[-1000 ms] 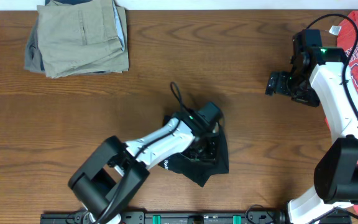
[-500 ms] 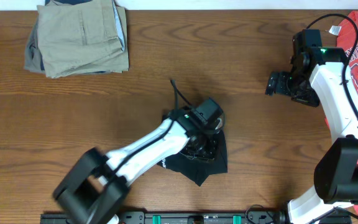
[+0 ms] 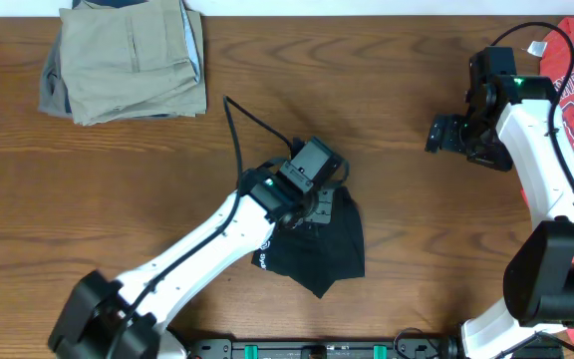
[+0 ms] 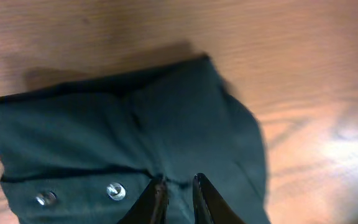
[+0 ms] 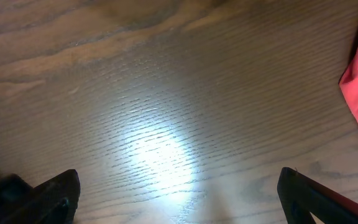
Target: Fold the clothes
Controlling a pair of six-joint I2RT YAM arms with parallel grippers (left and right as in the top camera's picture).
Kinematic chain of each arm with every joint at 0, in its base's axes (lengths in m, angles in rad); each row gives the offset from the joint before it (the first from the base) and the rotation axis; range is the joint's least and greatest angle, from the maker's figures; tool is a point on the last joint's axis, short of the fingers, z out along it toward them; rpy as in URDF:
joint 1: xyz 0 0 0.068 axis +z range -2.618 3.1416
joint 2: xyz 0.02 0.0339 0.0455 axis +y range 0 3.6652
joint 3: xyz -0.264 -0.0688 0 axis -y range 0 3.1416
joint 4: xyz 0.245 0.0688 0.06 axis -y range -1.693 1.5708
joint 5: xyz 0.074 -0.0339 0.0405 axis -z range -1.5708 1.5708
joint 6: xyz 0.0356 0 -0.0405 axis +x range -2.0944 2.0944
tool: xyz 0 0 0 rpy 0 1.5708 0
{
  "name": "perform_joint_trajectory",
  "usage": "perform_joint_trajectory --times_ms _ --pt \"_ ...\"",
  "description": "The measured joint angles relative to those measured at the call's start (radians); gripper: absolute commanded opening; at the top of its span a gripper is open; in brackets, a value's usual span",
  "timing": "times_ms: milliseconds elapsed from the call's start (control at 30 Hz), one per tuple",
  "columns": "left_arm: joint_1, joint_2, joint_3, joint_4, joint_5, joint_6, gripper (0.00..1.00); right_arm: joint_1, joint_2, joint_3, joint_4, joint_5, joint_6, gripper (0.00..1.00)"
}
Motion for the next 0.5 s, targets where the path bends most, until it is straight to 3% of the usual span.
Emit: perform_joint_trajectory --times_ms 167,500 --pt "0.001 0.115 0.000 0.091 0.002 -0.021 0.17 0.000 0.000 0.000 0.000 0.000 0.000 0.99" --pt "0.001 0.308 0.000 0.276 0.158 -0.026 0.17 0.000 0.000 0.000 0.000 0.000 0.000 0.99"
